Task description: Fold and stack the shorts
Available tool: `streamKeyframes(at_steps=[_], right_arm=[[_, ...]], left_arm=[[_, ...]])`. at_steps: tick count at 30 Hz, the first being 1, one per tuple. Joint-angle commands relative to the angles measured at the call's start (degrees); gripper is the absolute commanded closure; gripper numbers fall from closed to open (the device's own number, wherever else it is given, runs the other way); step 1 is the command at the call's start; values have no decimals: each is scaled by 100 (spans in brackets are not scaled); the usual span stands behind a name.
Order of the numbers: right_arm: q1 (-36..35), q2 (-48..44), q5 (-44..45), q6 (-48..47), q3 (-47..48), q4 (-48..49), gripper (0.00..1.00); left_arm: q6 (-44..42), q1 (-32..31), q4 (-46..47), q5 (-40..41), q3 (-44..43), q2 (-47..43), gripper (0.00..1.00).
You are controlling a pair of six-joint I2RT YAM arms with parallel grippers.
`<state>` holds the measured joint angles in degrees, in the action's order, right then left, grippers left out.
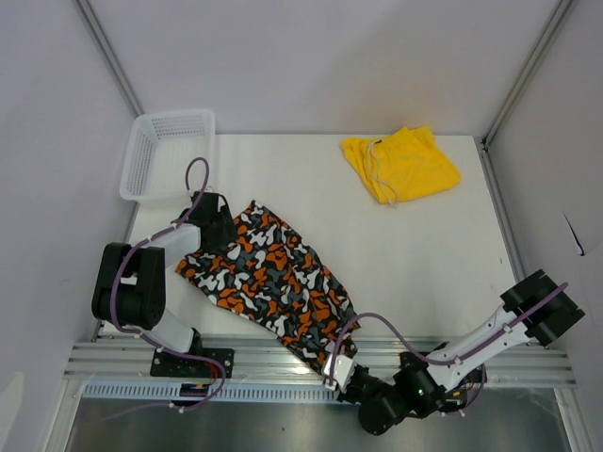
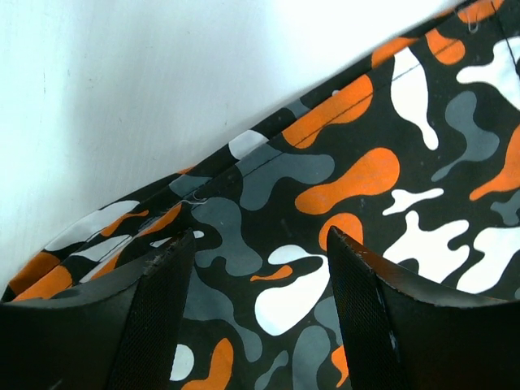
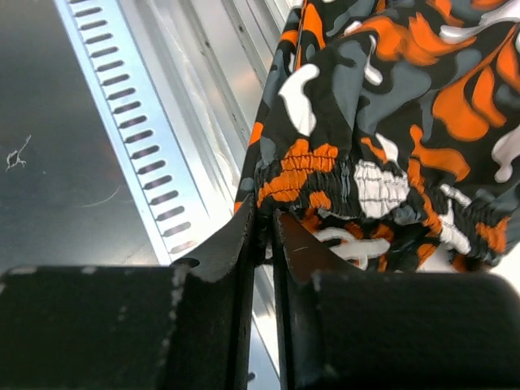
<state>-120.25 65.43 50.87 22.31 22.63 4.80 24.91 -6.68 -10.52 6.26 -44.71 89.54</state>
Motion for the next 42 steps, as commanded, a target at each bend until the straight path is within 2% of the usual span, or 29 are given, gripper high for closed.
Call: streamKeyframes(at_steps=[1, 7, 10, 11, 14, 17, 19, 24, 25, 26, 28, 29, 33, 37, 40, 42], right_arm=[[-464, 417, 1151, -401, 92, 907, 87], [-675, 1665, 1459, -613, 644, 1445, 84], [-693, 2079, 1295, -815, 944, 1480, 77], [-702, 2097, 1154, -850, 1067, 1567, 57], [-737, 1834, 952, -746, 954, 1857, 24], [-711, 1132, 714, -868, 726, 2069, 20], [-667, 528, 819, -562, 663, 1684, 14], [-176, -714, 547, 404, 602, 210, 18], [-70, -898, 460, 893, 593, -47, 20], [27, -1222, 502, 1281, 593, -763, 23], [420, -1505, 459, 1924, 567, -1286, 28], [536, -1750, 389, 2484, 480, -1662, 34], [1020, -2025, -76, 3236, 216, -2035, 43], [1091, -1911, -323, 4113, 154, -2439, 42], [1082, -1884, -323, 5142, 128, -3028, 41], [1073, -1955, -289, 5537, 49, -3248, 41]], left_arm=[[-82, 61, -134, -108, -20, 187, 31], [-74, 61, -134, -90, -20, 169, 30], [-65, 70, -134, -90, -11, 169, 30], [-65, 61, -134, -81, -3, 169, 30], [-56, 61, -152, -73, 6, 152, 29], [5, 61, -178, -55, 50, 38, 24], [84, 52, -161, -134, 146, -173, 23], [269, -106, -344, -117, 138, -699, 14], [287, -123, -380, -108, 138, -770, 14], [322, -193, -415, -90, 103, -841, 13], [401, -298, -529, -38, 33, -1051, 12], [427, -482, -599, 6, -2, -1113, 12], [576, -1159, -1213, 445, -361, -1509, 12], [691, -2020, -1829, 884, -740, -1992, 12], [744, -2714, -2234, 1175, -1013, -2343, 12], [858, -3338, -2593, 1482, -1110, -2571, 12]])
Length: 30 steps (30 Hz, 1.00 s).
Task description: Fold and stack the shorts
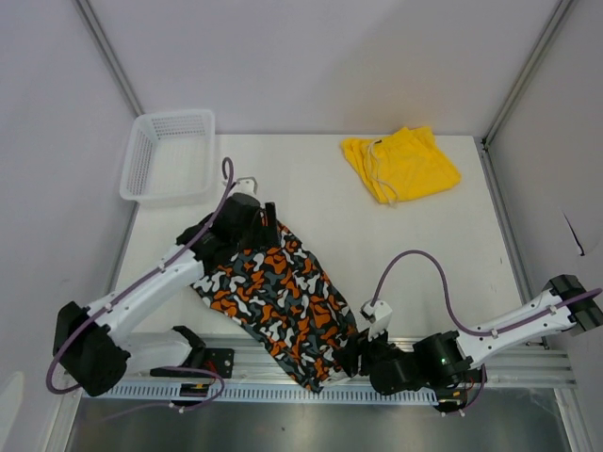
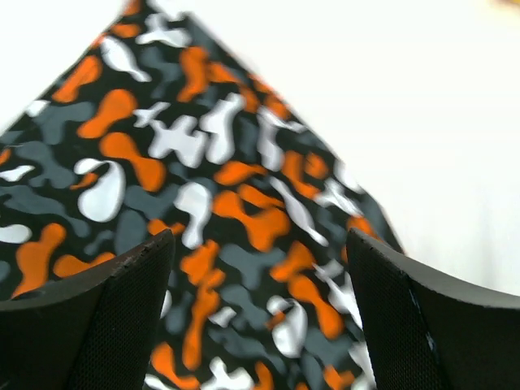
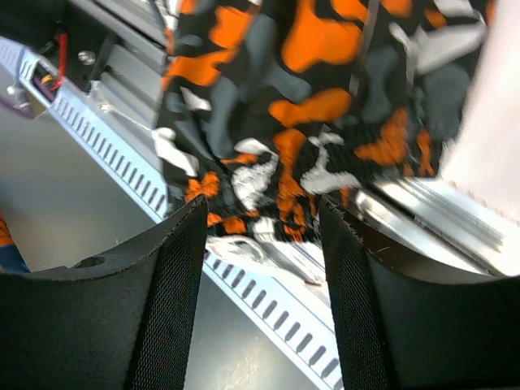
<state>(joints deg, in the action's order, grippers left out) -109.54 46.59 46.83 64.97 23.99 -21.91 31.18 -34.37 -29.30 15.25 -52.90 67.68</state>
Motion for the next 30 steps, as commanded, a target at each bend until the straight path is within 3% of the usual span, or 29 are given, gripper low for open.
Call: streamKeyframes(at_steps=[1, 7, 8, 13, 15, 20, 24, 25, 30], right_arm=[[2, -167, 125, 1255, -122, -577, 41], [292, -501, 73, 1335, -201, -745, 29], [362, -606, 29, 1334, -193, -736, 26], [574, -941, -42, 2071, -236, -1192, 24], [635, -985, -77, 2369, -245, -1385, 27], [635, -748, -331, 2398, -246, -1439, 47], [434, -327, -359, 2572, -254, -1395, 56], [398, -282, -341, 2617, -272, -1395, 63], [354, -282, -376, 2452, -517, -1053, 67]], left_arm=[[292, -823, -831, 715, -334, -465, 12], [889, -3178, -1324, 1419, -255, -748, 12], [1116, -3816, -1411, 1542, -299, -678, 12], [2126, -5699, -2509, 2456, -826, 444, 12], [2365, -6036, -2940, 2666, -1230, 876, 12], [2797, -6582, -3530, 2729, -1960, 2045, 9], [2631, -6644, -2987, 2475, -1795, 1986, 8], [2508, -6635, -2829, 2396, -1733, 1925, 8], [2314, -6644, -2037, 2000, -1451, 1696, 8]])
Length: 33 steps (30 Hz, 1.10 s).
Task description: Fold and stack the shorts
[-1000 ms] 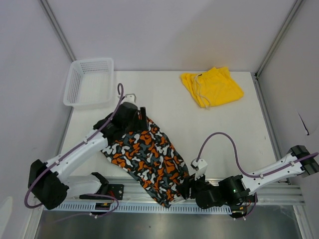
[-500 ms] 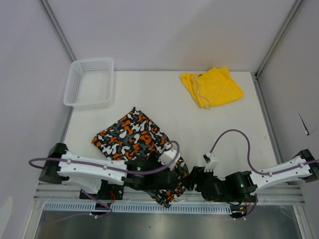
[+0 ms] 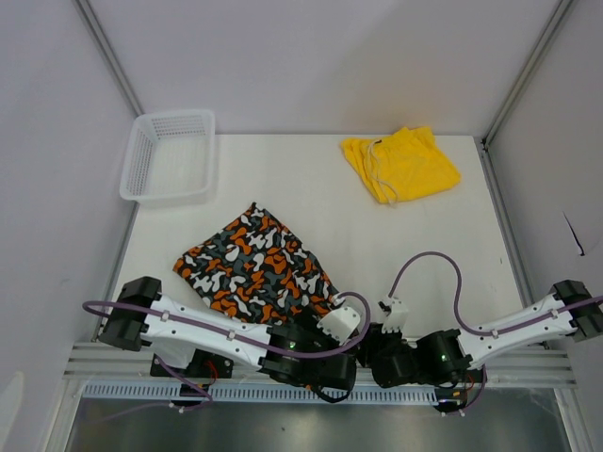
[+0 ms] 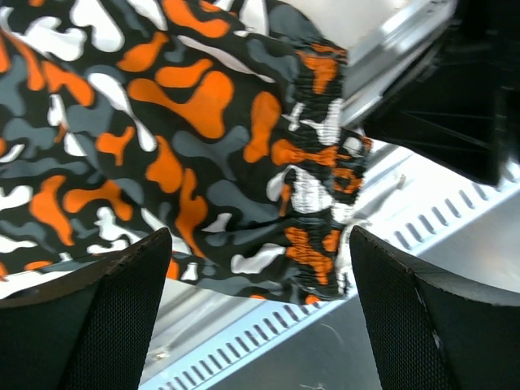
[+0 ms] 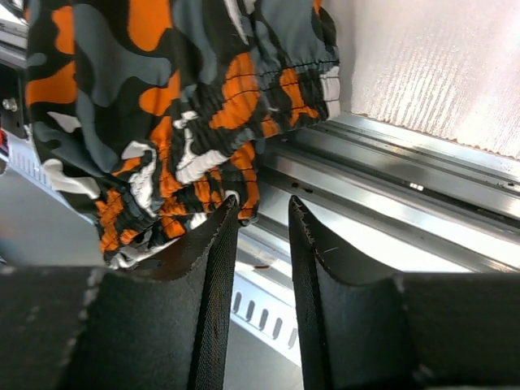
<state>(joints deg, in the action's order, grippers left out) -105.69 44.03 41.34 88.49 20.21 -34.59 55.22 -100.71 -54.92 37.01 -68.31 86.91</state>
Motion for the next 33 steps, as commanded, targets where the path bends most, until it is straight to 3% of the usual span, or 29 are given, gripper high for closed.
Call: streamKeyframes(at_steps=[1, 7, 15, 21, 24, 33], right_arm=[[-13, -44, 138, 46, -175, 390, 66], [277, -9, -169, -472, -377, 1102, 55], [698, 229, -662, -938, -605, 1998, 53], [866, 308, -908, -974, -746, 2228, 64], [875, 124, -970, -1009, -974, 2534, 74], [892, -676, -997, -1228, -1221, 2581, 88]], left_arm=[[-151, -2, 587, -221, 116, -201, 8], [-152, 25, 710, -388, 46, -25, 9], [-336, 358, 1343, -994, 688, -166, 9], [-398, 490, 1264, -1197, 671, 220, 10], [-451, 543, 1290, -1267, 696, 370, 11], [-591, 912, 1387, -1416, 881, 712, 12]])
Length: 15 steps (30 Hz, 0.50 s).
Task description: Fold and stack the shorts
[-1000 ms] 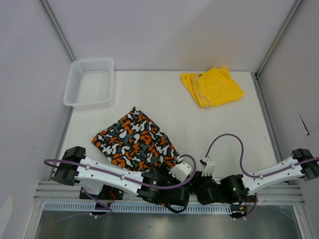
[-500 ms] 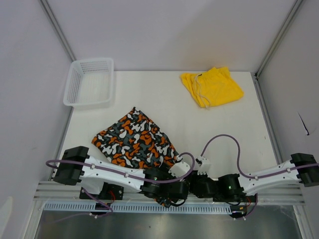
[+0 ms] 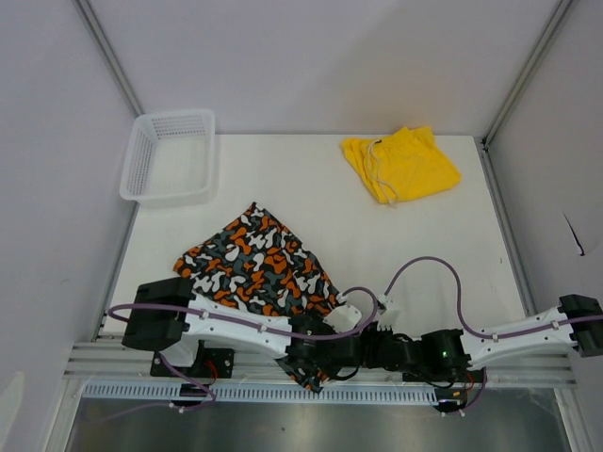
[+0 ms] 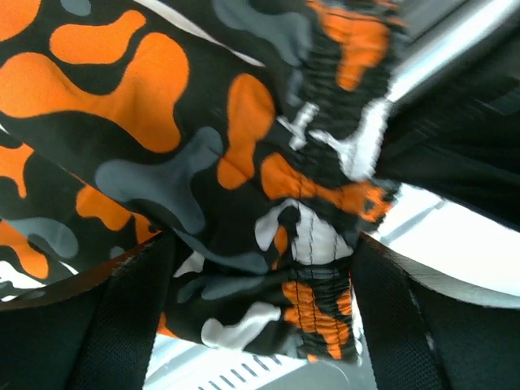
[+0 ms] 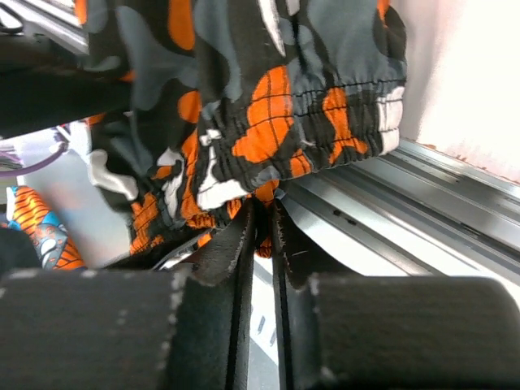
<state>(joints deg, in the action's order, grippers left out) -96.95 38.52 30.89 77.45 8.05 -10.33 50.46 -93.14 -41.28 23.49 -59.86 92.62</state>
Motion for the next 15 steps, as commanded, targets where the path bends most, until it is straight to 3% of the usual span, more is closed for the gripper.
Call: streamKeyframes(at_steps=[1, 5, 10, 15], right_arm=[[18, -134, 48, -151, 3, 154, 89], [44, -108, 40, -169, 38, 154, 93], [289, -108, 22, -81, 100, -127, 100], [843, -213, -381, -282, 161, -356, 100]], left_arm=[[-115, 174, -38, -63, 35, 195, 13], [-124, 244, -100, -116, 79, 265, 26], [-1, 235, -372, -142, 167, 283, 53], [306, 139, -679, 42, 404, -6, 63]])
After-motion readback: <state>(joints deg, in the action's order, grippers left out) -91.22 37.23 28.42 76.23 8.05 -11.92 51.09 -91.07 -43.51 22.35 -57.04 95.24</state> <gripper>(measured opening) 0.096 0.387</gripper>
